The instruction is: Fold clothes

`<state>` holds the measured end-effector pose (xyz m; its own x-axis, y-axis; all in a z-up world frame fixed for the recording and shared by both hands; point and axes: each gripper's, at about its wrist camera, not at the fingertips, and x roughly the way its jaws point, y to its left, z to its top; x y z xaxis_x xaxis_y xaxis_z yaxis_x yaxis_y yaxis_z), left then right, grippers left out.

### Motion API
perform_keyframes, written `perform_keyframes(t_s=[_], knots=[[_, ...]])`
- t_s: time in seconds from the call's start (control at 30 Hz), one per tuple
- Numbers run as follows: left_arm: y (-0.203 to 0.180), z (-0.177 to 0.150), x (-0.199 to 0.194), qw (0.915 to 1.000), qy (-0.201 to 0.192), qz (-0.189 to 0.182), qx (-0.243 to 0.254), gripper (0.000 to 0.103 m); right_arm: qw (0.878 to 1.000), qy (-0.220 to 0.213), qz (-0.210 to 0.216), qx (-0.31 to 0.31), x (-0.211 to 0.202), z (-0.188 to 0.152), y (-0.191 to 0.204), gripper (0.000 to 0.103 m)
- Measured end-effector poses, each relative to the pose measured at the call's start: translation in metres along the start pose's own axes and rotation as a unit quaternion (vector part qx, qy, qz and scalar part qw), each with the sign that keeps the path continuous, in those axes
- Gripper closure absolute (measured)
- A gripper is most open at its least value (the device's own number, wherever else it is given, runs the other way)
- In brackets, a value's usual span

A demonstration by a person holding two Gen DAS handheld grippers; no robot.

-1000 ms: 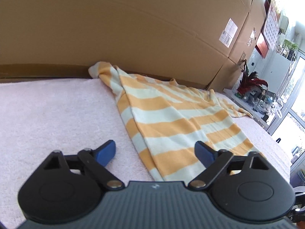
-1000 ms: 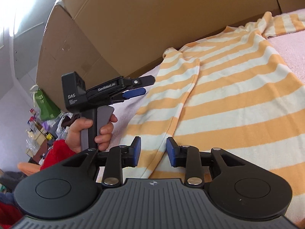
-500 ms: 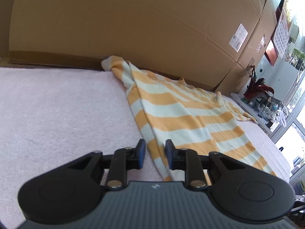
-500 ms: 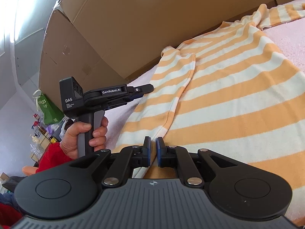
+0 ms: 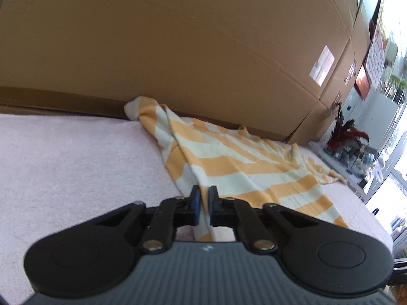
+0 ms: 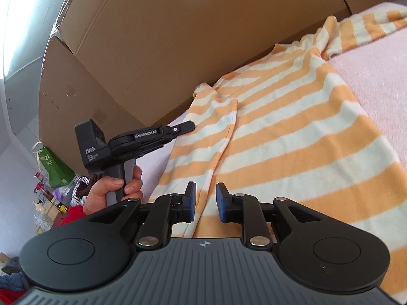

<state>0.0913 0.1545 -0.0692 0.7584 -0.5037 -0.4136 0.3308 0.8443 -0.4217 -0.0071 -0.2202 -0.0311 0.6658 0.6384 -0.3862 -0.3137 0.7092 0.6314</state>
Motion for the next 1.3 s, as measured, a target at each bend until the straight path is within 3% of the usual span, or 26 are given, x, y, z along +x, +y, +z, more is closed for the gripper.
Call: perform_keyframes(t_s=[0.1, 0.17, 0.23, 0.27, 0.33, 0.47, 0.53, 0.67, 0.73, 0.8, 0.83, 0.87, 0.97, 1.13, 1.23, 1.3], knots=[[0.001, 0.0, -0.002, 1.0, -0.002, 0.002, -0.009, 0.102, 1.0, -0.024, -0.011, -0.007, 0.013, 0.03, 0.001, 0.066], [0.0, 0.0, 0.001, 0.9999, 0.013, 0.0, -0.01, 0.097, 0.999, -0.036, -0.024, -0.019, 0.029, 0.054, 0.002, 0.066], [0.001, 0.0, 0.008, 0.9993, 0.034, 0.002, -0.018, 0.068, 0.999, -0.038, -0.014, -0.034, 0.047, 0.076, 0.006, 0.066], [0.001, 0.0, 0.008, 0.9993, 0.033, -0.001, -0.018, 0.065, 0.998, -0.036, -0.005, -0.045, 0.057, 0.086, 0.008, 0.066], [0.002, 0.0, 0.007, 0.9994, 0.027, -0.008, -0.019, 0.046, 0.997, -0.025, -0.014, -0.076, 0.081, 0.103, 0.016, 0.066], [0.009, 0.001, 0.009, 0.9988, 0.023, -0.013, -0.041, 0.041, 0.988, -0.006, -0.035, -0.149, 0.138, 0.126, 0.028, 0.066], [0.008, 0.0, 0.01, 0.9987, 0.025, -0.017, -0.04, 0.042, 0.986, 0.005, -0.044, -0.162, 0.165, 0.134, 0.028, 0.066], [0.007, 0.0, 0.011, 0.9985, 0.03, -0.025, -0.038, 0.048, 0.991, 0.031, -0.033, -0.123, 0.213, 0.149, 0.022, 0.066], [0.006, -0.001, 0.012, 0.9984, 0.033, -0.028, -0.037, 0.075, 0.99, 0.029, -0.038, -0.135, 0.229, 0.152, 0.026, 0.066], [0.006, -0.001, 0.012, 0.9982, 0.035, -0.032, -0.036, 0.093, 0.987, 0.032, -0.041, -0.151, 0.244, 0.153, 0.032, 0.065], [0.005, -0.001, 0.012, 0.9982, 0.036, -0.033, -0.033, 0.097, 0.986, 0.035, -0.042, -0.16, 0.251, 0.153, 0.035, 0.065], [0.004, -0.001, 0.012, 0.9982, 0.038, -0.034, -0.031, 0.099, 0.984, 0.044, -0.038, -0.169, 0.256, 0.151, 0.038, 0.066], [-0.002, -0.002, 0.01, 0.9985, 0.041, -0.033, -0.015, 0.101, 0.979, 0.054, -0.037, -0.191, 0.266, 0.143, 0.046, 0.091], [-0.008, -0.004, 0.008, 0.9979, 0.056, -0.03, 0.0, 0.101, 0.986, -0.005, -0.078, -0.15, 0.26, 0.138, 0.033, 0.095], [-0.012, -0.004, 0.009, 0.9974, 0.062, -0.032, 0.015, 0.101, 0.994, 0.0, -0.059, -0.094, 0.258, 0.14, 0.016, 0.094], [-0.011, -0.004, 0.01, 0.9972, 0.063, -0.036, 0.016, 0.101, 0.998, 0.018, -0.023, -0.05, 0.26, 0.14, 0.003, 0.085]])
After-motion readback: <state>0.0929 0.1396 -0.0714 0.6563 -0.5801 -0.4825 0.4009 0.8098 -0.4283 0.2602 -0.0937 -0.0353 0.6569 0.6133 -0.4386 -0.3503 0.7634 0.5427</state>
